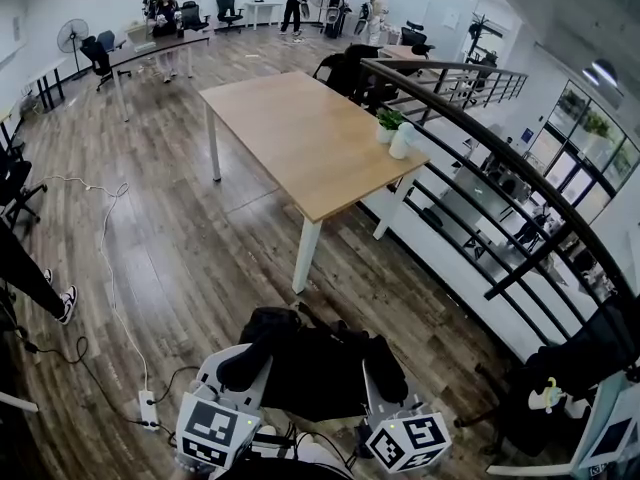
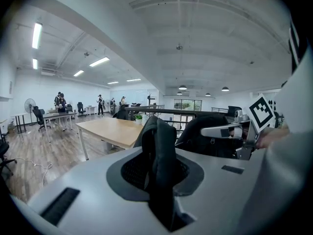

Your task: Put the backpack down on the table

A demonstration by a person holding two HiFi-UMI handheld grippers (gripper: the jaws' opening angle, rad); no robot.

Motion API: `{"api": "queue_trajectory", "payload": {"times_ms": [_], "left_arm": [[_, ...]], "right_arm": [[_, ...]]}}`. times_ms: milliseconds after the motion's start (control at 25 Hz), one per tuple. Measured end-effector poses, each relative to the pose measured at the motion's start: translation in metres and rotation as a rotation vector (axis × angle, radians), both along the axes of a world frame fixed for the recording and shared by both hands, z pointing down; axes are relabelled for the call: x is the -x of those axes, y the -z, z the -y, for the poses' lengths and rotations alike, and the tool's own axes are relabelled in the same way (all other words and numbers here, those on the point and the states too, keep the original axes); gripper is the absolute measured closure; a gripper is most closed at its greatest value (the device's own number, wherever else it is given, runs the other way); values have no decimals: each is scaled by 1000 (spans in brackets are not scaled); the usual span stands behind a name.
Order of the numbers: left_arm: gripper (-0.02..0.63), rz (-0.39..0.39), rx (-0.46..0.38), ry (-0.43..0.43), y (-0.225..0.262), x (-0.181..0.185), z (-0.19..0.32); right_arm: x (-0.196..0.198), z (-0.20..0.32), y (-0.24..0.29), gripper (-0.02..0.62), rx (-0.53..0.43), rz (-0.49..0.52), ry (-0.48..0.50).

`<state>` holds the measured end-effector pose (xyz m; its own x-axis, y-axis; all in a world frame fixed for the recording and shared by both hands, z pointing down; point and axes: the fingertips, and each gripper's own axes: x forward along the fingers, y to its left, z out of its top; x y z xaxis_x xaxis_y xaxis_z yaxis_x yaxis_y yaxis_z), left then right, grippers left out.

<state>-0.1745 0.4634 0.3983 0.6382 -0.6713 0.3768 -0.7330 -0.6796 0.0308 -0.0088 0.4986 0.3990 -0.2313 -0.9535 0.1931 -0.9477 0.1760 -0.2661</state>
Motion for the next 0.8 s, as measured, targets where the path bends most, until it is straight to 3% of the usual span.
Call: {"api": "queue_trajectory", "payload": {"times_ms": [800], "left_arm": [[548,14,-66,-70,14,55,15]], "right_arm": [[53,5,3,541,-37,34,-77]]}}
